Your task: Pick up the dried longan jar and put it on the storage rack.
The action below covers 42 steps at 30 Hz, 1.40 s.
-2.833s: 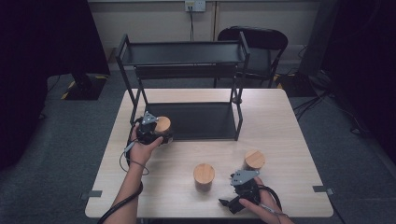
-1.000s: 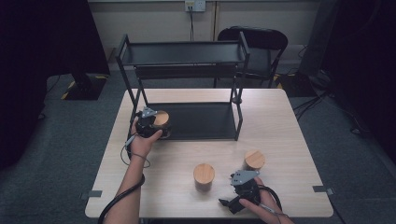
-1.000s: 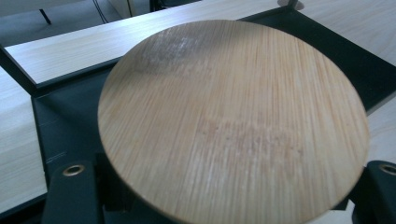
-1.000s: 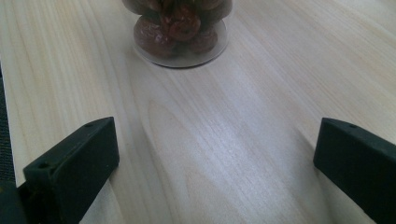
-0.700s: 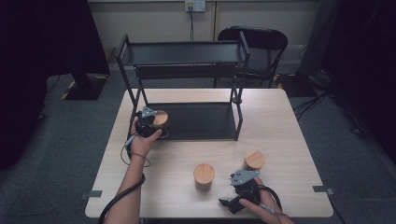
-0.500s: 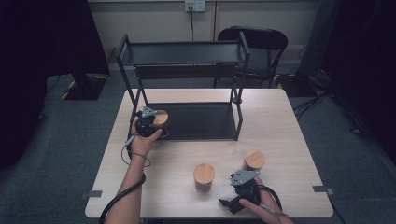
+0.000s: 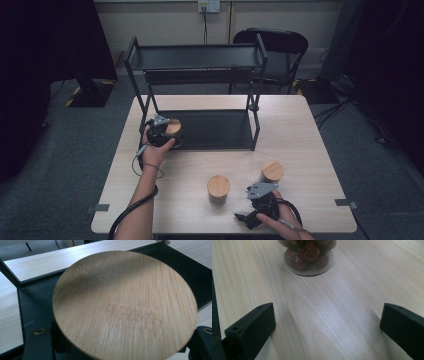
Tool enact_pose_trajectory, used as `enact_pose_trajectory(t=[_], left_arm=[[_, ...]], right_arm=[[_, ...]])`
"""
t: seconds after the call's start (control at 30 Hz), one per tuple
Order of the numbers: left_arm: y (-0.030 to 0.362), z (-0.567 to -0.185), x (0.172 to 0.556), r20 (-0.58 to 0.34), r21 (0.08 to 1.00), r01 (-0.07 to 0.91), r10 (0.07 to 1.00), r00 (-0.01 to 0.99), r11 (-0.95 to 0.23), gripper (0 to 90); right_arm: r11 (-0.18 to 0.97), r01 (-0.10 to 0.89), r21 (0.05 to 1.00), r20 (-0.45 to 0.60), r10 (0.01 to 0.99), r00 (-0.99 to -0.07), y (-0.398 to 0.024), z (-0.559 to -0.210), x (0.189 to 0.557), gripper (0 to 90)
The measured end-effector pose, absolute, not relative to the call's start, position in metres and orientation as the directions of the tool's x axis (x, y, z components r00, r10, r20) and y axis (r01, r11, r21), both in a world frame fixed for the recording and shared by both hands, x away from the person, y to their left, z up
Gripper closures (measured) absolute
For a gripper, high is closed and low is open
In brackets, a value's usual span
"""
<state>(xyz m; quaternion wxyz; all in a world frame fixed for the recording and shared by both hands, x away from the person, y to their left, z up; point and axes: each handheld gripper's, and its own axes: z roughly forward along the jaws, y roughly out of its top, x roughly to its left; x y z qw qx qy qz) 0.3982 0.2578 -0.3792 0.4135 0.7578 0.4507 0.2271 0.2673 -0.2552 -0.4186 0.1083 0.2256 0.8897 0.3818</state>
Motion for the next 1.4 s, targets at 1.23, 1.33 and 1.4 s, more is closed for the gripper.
enact_pose_trajectory(t=[1.23,1.33,1.4], left_arm=[[0.2606,-0.3815,0.3976,-0.028,0.827,0.503,0.876,0.481,-0.250,25.8],[0.2605,-0.3817,0.3970,-0.027,0.827,0.503,0.877,0.479,-0.249,25.8],[0.2608,-0.3820,0.3971,-0.029,0.827,0.505,0.878,0.477,-0.247,25.8]], right_arm=[[0.607,0.319,0.728,-0.020,0.484,-0.875,-0.2552,-0.4186,0.2673,0.0],[0.607,0.319,0.728,-0.020,0.484,-0.875,-0.2552,-0.4186,0.2673,0.0],[0.607,0.319,0.728,-0.020,0.484,-0.875,-0.2552,-0.4185,0.2673,0.0]])
